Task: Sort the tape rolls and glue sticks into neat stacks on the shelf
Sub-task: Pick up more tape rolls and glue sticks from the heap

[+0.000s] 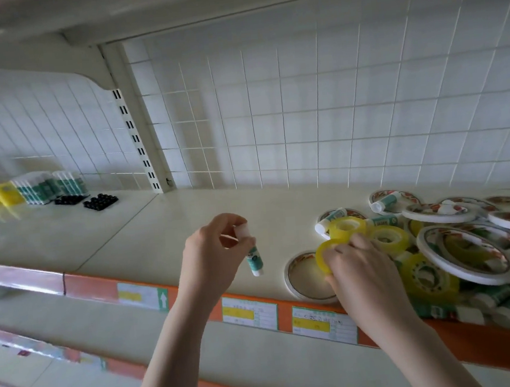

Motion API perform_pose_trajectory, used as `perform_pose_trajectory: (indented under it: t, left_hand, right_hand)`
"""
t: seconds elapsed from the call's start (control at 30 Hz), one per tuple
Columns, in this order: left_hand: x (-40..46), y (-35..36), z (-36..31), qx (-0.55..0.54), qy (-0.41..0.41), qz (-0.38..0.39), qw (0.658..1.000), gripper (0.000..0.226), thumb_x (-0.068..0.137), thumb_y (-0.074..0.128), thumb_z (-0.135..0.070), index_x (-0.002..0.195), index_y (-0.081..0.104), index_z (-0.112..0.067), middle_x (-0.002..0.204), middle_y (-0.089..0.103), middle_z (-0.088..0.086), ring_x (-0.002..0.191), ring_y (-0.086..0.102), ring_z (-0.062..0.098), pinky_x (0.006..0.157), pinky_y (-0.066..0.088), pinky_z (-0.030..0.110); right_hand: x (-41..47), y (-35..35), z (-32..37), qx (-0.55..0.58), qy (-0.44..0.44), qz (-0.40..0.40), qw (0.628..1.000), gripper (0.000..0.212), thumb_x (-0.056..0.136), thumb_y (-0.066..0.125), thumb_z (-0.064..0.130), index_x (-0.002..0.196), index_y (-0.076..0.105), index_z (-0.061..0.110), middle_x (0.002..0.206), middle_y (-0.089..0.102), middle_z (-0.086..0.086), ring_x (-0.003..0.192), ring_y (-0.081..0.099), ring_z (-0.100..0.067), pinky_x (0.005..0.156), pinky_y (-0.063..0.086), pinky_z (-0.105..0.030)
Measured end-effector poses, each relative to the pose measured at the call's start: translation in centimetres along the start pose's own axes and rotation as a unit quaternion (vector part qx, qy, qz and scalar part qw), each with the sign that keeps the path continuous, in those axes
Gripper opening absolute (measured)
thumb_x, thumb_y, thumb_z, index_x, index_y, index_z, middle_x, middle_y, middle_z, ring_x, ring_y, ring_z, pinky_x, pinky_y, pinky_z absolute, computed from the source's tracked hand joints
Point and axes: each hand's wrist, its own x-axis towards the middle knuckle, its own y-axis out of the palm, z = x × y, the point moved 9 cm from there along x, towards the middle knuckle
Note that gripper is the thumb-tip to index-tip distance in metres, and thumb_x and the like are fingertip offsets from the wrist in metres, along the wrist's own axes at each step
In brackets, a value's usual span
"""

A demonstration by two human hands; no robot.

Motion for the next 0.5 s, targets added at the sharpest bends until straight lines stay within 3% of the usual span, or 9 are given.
perform_pose_trajectory:
  t: [0.1, 0.2, 0.3, 0.5]
  left_hand:
    - [-0.6, -1.4, 0.6, -0.001, 0.014, -0.036, 0.999, 0.026, 0.072, 0.076, -0.011, 0.083, 0.063, -0.031, 0.071, 0.065, -0.018, 0.070, 0.061, -0.003, 0.063, 0.041, 0.006]
    - [-0.6, -3.3, 1.5, -0.012, 0.017, -0.063, 0.998, 0.029, 0.072, 0.076, -0.011, 0.082, 0.062, -0.034, 0.072, 0.066, -0.021, 0.069, 0.062, -0.003, 0.065, 0.044, 0.008]
    - [-0.2, -5.6, 2.7, -0.015, 0.024, -0.088, 0.996, 0.030, 0.072, 0.076, -0.010, 0.081, 0.062, -0.035, 0.081, 0.063, -0.031, 0.069, 0.061, -0.005, 0.065, 0.043, 0.005]
    - [1.2, -12.4, 7.0, -0.017, 0.036, -0.129, 0.991, 0.032, 0.072, 0.075, -0.010, 0.082, 0.063, -0.037, 0.080, 0.063, -0.029, 0.069, 0.061, -0.005, 0.063, 0.039, 0.001]
  right_hand:
    - [-0.2, -0.1, 0.3, 0.048, -0.017, -0.042, 0.998, 0.031, 0.047, 0.085, -0.001, 0.060, 0.064, 0.017, 0.055, 0.056, 0.004, 0.064, 0.049, -0.020, 0.053, 0.040, -0.027]
    - [0.2, -0.6, 1.6, 0.119, -0.023, -0.077, 0.990, 0.026, 0.056, 0.083, 0.003, 0.065, 0.063, 0.016, 0.059, 0.057, 0.006, 0.064, 0.048, -0.021, 0.052, 0.037, -0.025]
    - [1.1, -0.3, 3.9, 0.159, -0.037, -0.085, 0.983, 0.025, 0.058, 0.085, 0.009, 0.068, 0.064, 0.017, 0.061, 0.058, 0.006, 0.065, 0.049, -0.022, 0.051, 0.043, -0.027]
    - [4.6, 1.3, 10.6, 0.190, -0.053, -0.089, 0.976, 0.022, 0.059, 0.082, 0.015, 0.077, 0.070, 0.018, 0.068, 0.064, 0.006, 0.067, 0.055, -0.024, 0.056, 0.051, -0.031]
